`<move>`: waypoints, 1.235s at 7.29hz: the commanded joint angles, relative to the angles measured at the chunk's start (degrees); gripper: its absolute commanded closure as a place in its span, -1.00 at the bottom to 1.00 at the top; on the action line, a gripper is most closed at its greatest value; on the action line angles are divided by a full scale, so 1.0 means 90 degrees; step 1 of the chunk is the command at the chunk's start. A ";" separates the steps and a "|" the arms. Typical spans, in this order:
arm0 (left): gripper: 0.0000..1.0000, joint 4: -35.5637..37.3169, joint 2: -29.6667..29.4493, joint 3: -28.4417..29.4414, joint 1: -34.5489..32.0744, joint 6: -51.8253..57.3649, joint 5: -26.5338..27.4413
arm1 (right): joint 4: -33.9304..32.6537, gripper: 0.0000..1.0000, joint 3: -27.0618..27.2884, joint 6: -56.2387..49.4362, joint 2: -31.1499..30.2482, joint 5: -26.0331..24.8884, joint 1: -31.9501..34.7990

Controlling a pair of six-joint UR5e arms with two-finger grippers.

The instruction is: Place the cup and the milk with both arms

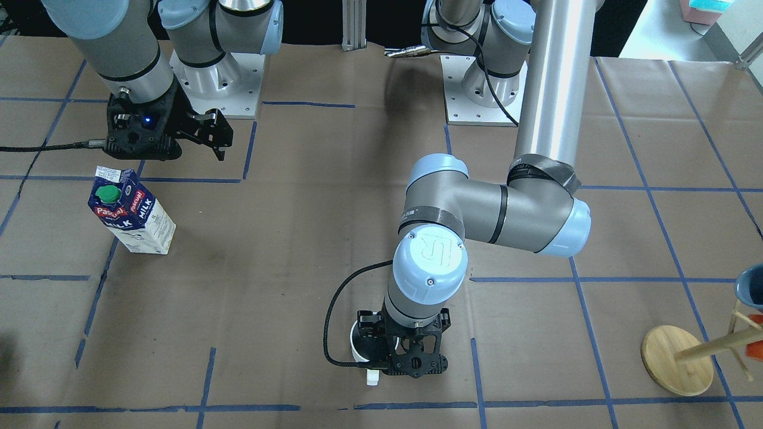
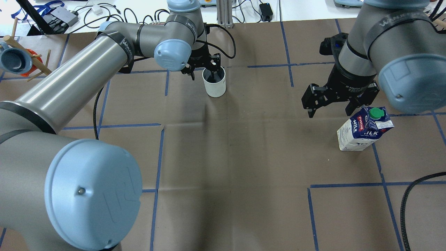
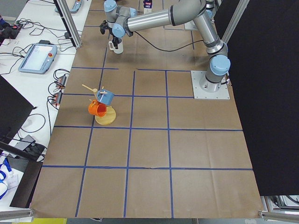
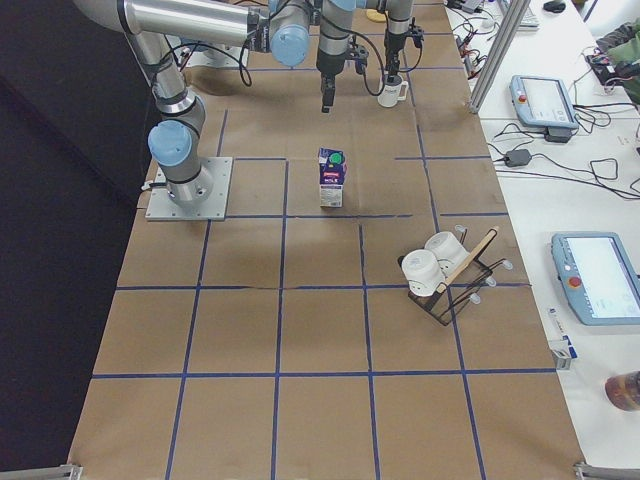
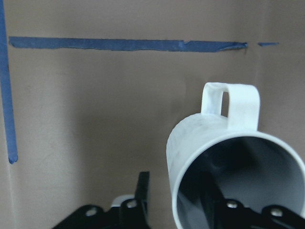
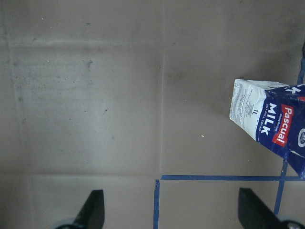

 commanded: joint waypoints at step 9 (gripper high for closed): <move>-1.00 -0.2081 0.5676 -0.3009 0.1090 0.1309 0.0572 | 0.0597 -1.00 -0.0828 -0.0425 -0.0019 -0.0264 -0.0778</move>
